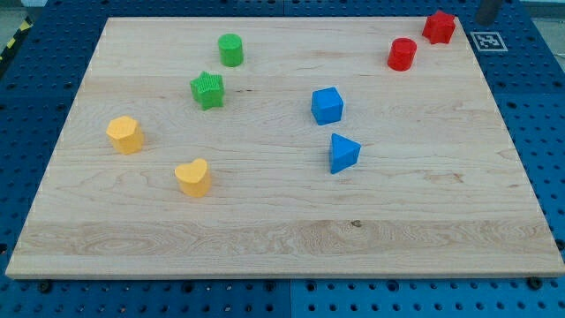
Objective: Move the blue cube towards the top center
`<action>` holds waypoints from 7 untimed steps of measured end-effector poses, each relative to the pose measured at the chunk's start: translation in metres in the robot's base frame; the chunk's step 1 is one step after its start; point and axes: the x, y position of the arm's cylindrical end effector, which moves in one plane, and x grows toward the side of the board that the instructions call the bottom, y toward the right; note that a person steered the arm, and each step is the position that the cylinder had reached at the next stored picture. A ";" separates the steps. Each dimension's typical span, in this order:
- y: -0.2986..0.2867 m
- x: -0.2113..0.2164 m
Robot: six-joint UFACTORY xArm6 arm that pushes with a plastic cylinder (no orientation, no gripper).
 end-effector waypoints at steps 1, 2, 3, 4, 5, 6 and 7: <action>0.000 0.009; 0.000 0.041; 0.000 0.041; 0.000 0.048; -0.003 0.119; -0.024 0.158; -0.025 0.166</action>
